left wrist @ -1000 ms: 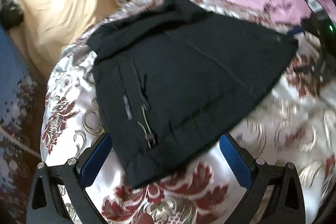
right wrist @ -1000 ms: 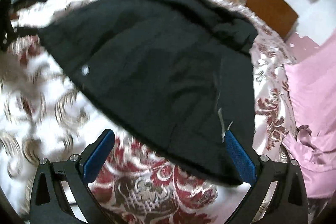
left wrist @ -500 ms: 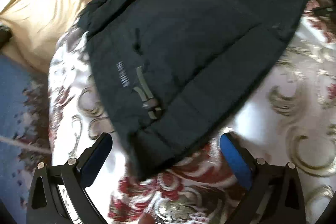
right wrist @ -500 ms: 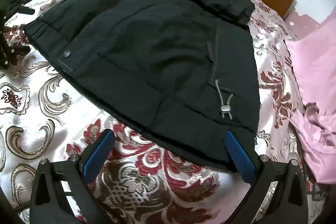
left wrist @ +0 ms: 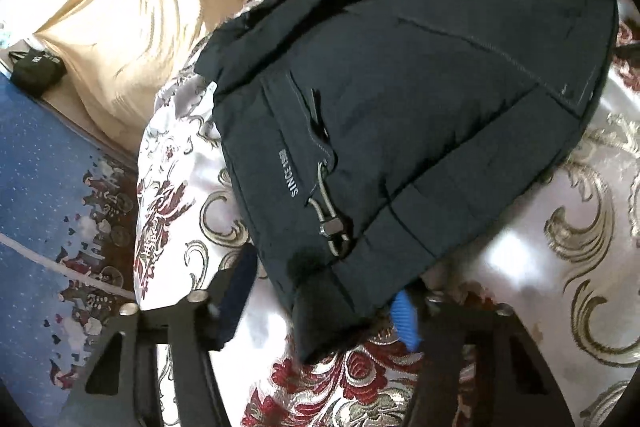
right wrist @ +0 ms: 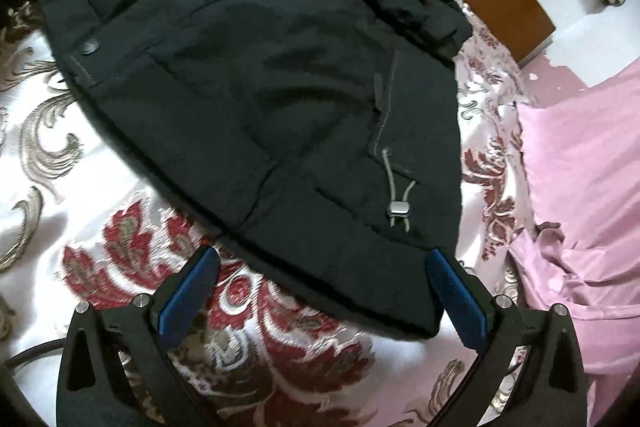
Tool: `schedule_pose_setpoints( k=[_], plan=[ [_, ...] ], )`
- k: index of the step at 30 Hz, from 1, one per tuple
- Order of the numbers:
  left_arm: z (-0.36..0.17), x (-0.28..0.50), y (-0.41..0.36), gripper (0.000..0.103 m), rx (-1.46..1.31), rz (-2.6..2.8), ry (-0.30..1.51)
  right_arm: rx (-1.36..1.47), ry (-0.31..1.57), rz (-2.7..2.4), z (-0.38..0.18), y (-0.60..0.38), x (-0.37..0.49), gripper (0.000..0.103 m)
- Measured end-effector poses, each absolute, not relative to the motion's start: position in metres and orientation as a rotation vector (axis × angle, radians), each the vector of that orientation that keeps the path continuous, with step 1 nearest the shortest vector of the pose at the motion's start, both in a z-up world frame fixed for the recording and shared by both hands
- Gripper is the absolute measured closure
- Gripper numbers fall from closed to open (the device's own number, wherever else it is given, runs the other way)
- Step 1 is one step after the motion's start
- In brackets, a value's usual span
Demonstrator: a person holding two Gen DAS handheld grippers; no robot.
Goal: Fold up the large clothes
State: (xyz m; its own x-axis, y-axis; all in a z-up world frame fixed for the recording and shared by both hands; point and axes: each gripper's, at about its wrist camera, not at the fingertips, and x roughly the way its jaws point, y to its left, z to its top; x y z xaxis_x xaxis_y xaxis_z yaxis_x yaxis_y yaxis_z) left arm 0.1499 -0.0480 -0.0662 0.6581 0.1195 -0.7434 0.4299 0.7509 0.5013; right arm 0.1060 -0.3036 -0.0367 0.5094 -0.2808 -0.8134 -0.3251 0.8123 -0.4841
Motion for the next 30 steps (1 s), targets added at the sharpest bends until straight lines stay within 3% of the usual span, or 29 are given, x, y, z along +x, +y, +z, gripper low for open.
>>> schedule_pose_setpoints(
  k=[4,6,8,10,11,13,14,30],
  plan=[
    [-0.058,0.148,-0.047,0.08,0.684,-0.233,0.817,-0.704,0.995,-0.025,-0.034,-0.302,0.105,0.004],
    [-0.055,0.149,-0.047,0.083,0.669,-0.244,0.8,-0.718,0.983,-0.025,-0.035,-0.302,0.104,0.028],
    [-0.053,0.149,-0.046,0.086,0.654,-0.25,0.794,-0.717,0.981,-0.022,-0.036,-0.304,0.104,0.039],
    [-0.052,0.15,-0.045,0.088,0.644,-0.254,0.796,-0.763,0.961,-0.047,-0.039,-0.303,0.107,0.056],
    [-0.051,0.149,-0.045,0.089,0.638,-0.257,0.795,-0.78,0.953,-0.053,-0.04,-0.302,0.108,0.071],
    [-0.048,0.147,-0.044,0.09,0.631,-0.255,0.779,-0.778,0.942,-0.031,-0.04,-0.301,0.108,0.082],
    [-0.044,0.144,-0.044,0.09,0.625,-0.251,0.764,-0.766,0.938,-0.009,-0.037,-0.301,0.107,0.094],
    [0.029,0.056,-0.007,0.093,0.376,-0.283,0.721,-0.545,0.845,0.097,0.058,-0.296,-0.011,0.099]
  ],
)
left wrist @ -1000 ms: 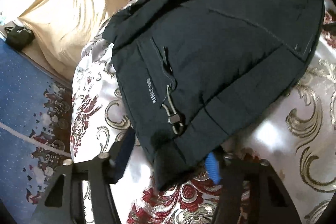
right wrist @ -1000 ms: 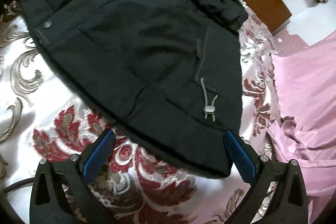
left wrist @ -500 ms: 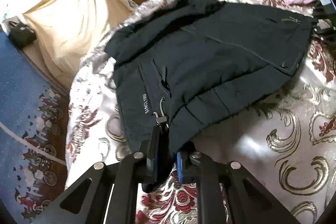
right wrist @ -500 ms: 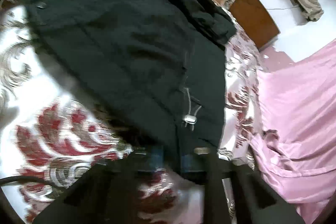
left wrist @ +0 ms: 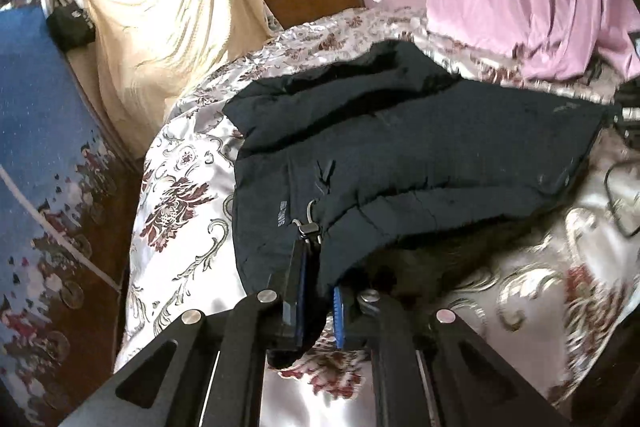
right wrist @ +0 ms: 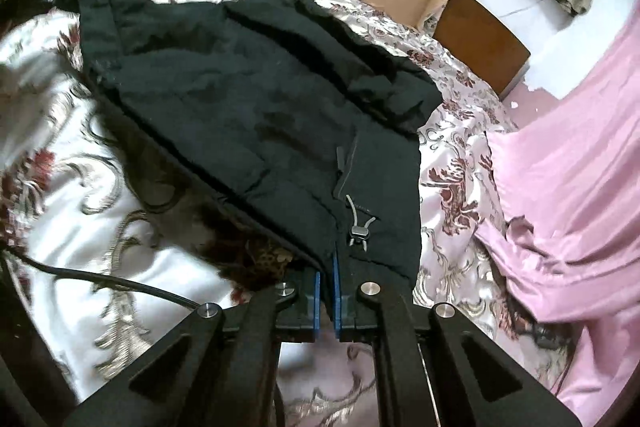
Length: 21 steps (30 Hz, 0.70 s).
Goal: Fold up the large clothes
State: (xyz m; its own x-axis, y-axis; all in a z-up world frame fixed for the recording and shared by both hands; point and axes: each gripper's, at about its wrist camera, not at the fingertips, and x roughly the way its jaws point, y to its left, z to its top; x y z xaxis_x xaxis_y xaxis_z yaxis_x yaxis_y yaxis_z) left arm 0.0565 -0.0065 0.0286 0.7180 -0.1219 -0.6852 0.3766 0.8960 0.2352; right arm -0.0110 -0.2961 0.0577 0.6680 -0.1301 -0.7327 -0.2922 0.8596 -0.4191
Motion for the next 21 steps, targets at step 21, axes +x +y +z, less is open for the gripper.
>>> schedule_pose_setpoints(
  k=[21],
  plan=[
    [0.11,0.294,-0.022,0.093,0.173,-0.138,0.662,-0.295,0.638,-0.092,0.139,-0.353,0.235,0.099]
  ],
)
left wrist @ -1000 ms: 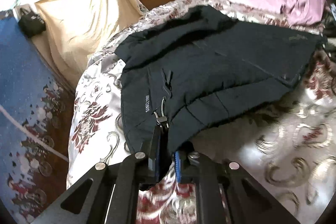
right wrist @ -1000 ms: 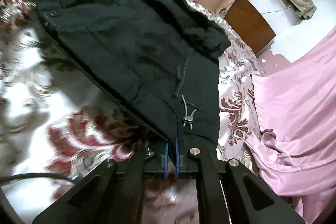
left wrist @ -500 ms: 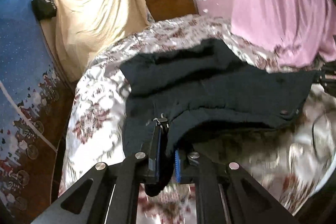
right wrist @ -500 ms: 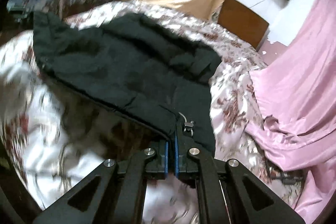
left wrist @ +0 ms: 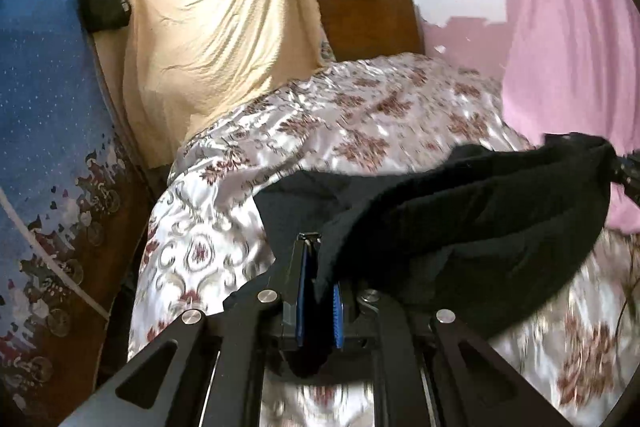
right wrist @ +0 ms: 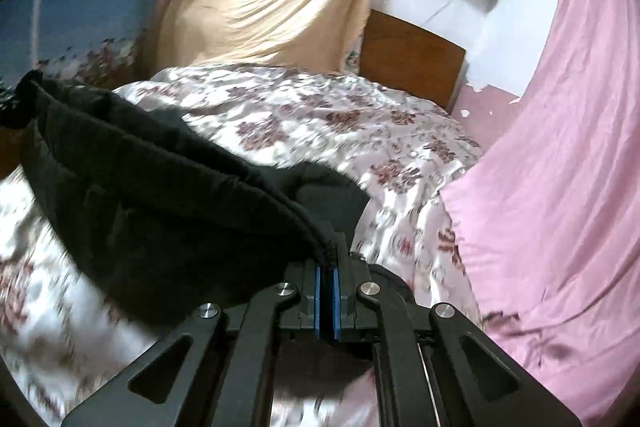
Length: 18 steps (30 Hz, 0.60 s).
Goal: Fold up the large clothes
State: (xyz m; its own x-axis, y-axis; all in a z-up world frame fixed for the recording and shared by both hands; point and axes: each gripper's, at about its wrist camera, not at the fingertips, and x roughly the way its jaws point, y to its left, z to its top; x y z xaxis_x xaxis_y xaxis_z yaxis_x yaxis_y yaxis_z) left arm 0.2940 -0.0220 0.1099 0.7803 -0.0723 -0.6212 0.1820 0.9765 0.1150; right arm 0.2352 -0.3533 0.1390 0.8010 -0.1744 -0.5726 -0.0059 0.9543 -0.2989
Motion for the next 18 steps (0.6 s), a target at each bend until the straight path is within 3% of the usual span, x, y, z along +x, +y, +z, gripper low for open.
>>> schedule_pose_setpoints(
  k=[7,18],
  plan=[
    [0.098,0.376,-0.035,0.093,0.189,-0.037,0.666,-0.306,0.644,-0.178,0.124,-0.351,0.352,0.099],
    [0.052,0.465,-0.044,0.093,0.142,0.004,0.706,-0.287,0.664,-0.268,0.062,-0.349,0.451,0.099]
  ],
)
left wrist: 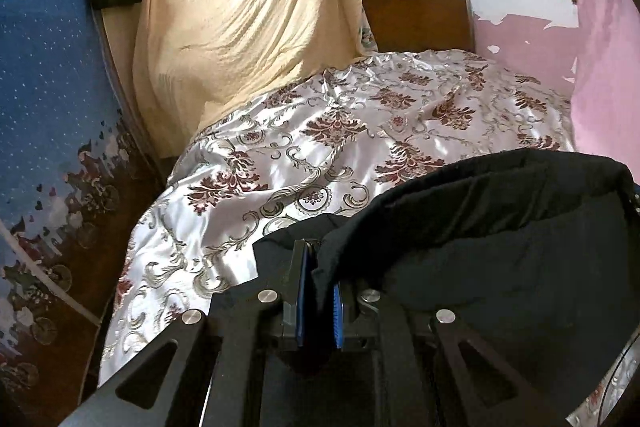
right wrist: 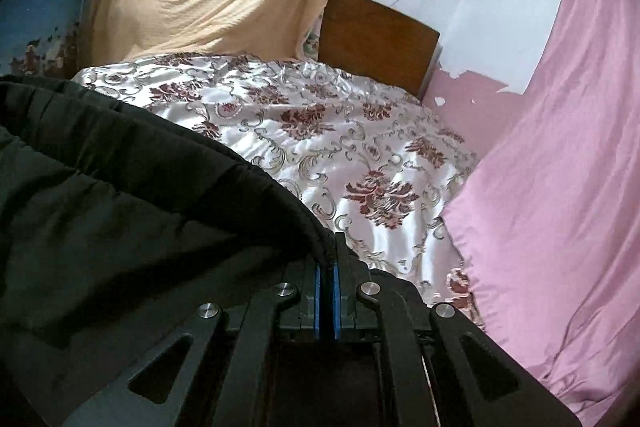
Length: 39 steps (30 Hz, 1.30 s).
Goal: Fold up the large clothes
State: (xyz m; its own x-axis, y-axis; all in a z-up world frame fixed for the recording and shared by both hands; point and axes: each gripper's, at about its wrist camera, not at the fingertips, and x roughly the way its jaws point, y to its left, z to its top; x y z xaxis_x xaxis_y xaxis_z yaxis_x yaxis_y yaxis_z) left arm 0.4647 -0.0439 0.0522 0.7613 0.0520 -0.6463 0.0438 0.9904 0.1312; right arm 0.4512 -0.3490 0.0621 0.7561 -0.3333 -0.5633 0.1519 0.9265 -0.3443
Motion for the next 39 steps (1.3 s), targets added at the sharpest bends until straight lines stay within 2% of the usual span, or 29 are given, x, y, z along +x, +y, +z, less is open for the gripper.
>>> schedule_pose_setpoints(
  k=[11,18,20,21,22,23,24,25,26,27,29,32,35,38,39],
  plan=[
    [-0.024,0.514,-0.05,0.092,0.144,0.025,0.809,-0.301,0.765,-0.265,-0.014,-0.348,0.488,0.098],
    [-0.026,0.518,-0.039,0.087,0.048,0.0,0.812,-0.254,0.726,-0.252,-0.018,-0.353,0.482,0.097],
    [-0.024,0.516,-0.036,0.084,0.021,-0.012,0.809,-0.244,0.723,-0.243,-0.017,-0.354,0.479,0.096],
    [-0.022,0.514,-0.035,0.077,0.008,-0.022,0.806,-0.237,0.723,-0.237,-0.015,-0.355,0.476,0.095],
    [-0.019,0.513,-0.034,0.062,-0.003,-0.031,0.802,-0.225,0.722,-0.229,-0.013,-0.357,0.474,0.094],
    [-0.015,0.51,-0.032,0.049,-0.008,-0.025,0.794,-0.215,0.721,-0.224,-0.011,-0.358,0.471,0.09],
    [-0.011,0.506,-0.03,0.021,-0.013,-0.003,0.778,-0.2,0.711,-0.222,-0.007,-0.36,0.467,0.075],
    [-0.005,0.5,-0.026,0.015,-0.027,0.02,0.746,-0.185,0.692,-0.217,-0.002,-0.363,0.461,0.065],
    [0.003,0.491,-0.021,0.015,-0.052,0.025,0.697,-0.172,0.668,-0.207,0.004,-0.363,0.455,0.046],
    [0.008,0.484,-0.018,0.014,-0.066,0.013,0.669,-0.163,0.638,-0.197,0.009,-0.363,0.448,0.039],
    [0.014,0.472,-0.016,0.012,-0.088,-0.021,0.646,-0.155,0.597,-0.17,0.02,-0.36,0.431,0.038],
    [0.011,0.449,-0.029,0.011,-0.076,-0.098,0.627,-0.112,0.57,-0.052,0.022,-0.349,0.404,0.032],
    [-0.004,0.428,-0.05,0.009,-0.011,-0.156,0.614,-0.095,0.56,0.058,0.01,-0.333,0.383,0.024],
    [-0.022,0.423,-0.07,0.007,0.077,-0.167,0.62,-0.156,0.568,0.101,-0.008,-0.315,0.375,0.022],
    [-0.026,0.425,-0.074,0.003,0.1,-0.152,0.616,-0.184,0.57,0.094,-0.013,-0.311,0.377,0.021]
  ],
)
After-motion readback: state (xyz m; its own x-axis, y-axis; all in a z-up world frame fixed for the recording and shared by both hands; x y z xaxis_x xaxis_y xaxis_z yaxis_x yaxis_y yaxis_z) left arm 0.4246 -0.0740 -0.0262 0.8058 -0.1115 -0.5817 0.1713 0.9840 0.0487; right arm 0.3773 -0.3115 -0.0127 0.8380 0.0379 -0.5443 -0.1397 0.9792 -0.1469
